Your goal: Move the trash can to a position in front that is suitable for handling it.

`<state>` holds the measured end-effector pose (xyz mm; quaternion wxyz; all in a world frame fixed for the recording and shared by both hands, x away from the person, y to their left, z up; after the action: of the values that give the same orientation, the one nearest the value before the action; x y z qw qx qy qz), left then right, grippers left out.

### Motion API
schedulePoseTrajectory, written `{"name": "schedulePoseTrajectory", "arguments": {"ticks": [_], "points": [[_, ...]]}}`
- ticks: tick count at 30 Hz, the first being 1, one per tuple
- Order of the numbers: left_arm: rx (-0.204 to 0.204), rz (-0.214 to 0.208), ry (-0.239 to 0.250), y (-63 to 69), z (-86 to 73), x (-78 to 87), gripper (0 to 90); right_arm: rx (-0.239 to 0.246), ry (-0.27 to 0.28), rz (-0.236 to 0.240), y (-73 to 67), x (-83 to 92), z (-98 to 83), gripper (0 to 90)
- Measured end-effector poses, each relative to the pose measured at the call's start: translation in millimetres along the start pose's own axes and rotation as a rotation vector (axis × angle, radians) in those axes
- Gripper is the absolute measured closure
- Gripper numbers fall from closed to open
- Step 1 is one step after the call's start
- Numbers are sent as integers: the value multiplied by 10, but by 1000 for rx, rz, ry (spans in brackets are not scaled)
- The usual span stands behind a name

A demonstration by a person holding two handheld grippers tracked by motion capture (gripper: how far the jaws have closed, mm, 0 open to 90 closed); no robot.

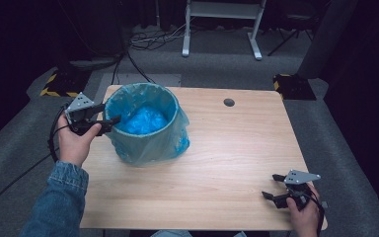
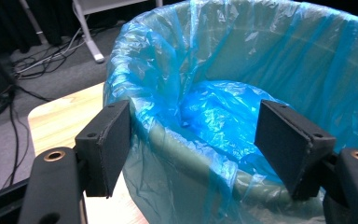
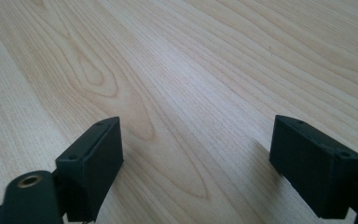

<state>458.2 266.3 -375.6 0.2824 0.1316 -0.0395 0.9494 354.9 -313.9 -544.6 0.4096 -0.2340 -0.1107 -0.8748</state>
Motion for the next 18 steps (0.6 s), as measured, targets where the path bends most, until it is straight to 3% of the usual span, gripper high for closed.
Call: {"name": "schedulePoseTrajectory", "arguments": {"ticks": [7,11,15,18], "points": [[15,6,-2,-17,-13,-59,243,0,0,0,0,0,0,171],[-15,38,-14,23,-24,-73,246,1,-1,1,1,1,0,171],[-14,-4,-11,139,-28,-78,299,0,0,0,0,0,0,171],[-19,-65,-11,313,-28,-82,330,0,0,0,0,0,0,170]]}}
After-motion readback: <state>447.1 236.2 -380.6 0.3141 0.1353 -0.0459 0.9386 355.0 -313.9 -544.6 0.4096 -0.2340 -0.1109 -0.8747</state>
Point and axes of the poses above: each handheld gripper's, and its own axes: x roughly backward along the jaws, z roughly out of its top, y roughly to its right, the point moved 6 cm from there along -x, roughly forward along the jaws, and after that the axes turned 12 degrees about y, right-handed, at the moved point
